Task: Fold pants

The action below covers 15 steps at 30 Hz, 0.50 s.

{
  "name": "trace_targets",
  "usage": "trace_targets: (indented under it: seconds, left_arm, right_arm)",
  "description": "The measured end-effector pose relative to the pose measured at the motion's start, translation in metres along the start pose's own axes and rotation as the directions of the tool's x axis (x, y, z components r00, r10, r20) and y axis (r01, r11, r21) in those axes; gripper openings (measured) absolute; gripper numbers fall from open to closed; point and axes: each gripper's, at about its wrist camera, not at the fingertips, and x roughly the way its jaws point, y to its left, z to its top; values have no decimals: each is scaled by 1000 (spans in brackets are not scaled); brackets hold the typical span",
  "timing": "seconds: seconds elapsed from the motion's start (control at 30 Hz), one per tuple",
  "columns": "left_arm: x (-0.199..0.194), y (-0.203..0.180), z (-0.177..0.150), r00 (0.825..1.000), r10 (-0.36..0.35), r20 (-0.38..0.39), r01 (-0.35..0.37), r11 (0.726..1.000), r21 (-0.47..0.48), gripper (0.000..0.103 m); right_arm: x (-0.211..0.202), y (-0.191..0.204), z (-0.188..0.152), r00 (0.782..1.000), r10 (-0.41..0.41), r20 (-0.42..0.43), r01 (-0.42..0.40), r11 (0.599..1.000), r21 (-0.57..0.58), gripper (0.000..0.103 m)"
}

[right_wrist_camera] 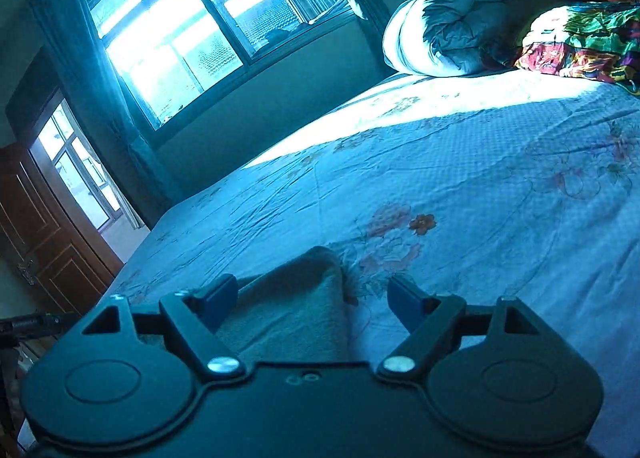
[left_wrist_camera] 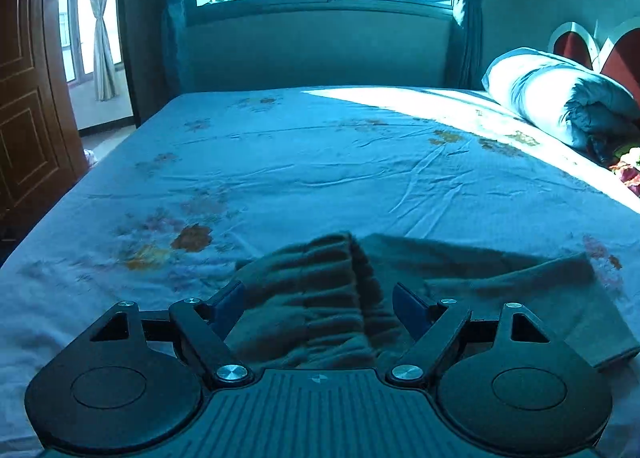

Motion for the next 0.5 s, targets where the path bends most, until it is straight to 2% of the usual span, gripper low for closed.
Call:
trace_targets:
  seconds: [0.03,0.13,0.17,0.23,0.3,0.37,0.43,0.5]
  left_arm:
    - [-2,6,-10,1000,20,-14,-19,1000,9,80]
    - [-6,3,-32,999,-6,-46,10,997,74,80]
    - [-3,-5,-36,998,-4,-56,11,992,126,80]
    - [14,-34,-38,998,46,-43,-34,967,251,81]
    - [35,-46,-36,996,63,-57,-44,958,282,80]
    - [50,-56,-36,995,46,-84,-19,952,305,81]
    - [52,-67,-39,996,41,-78,-12,939,344,81]
    - [48,-69,-40,996,32,-89,1,939,344,81]
  right_arm:
    - [3,4,-2,1000,11,-11,-11,1000,-1,76]
    - [6,16,-8,999,19,-30,-20,1000,-20,76]
    - [7,20,-9,999,18,-35,-19,999,-27,76]
    - [8,24,-11,999,11,-45,-13,999,-34,76]
    - [6,27,-11,999,5,-45,-7,999,-39,76]
    - [4,28,-11,999,-6,-41,4,999,-48,76]
    - [2,26,-9,999,-20,-36,18,998,-55,76]
    - [1,23,-8,999,-35,-30,33,998,-50,76]
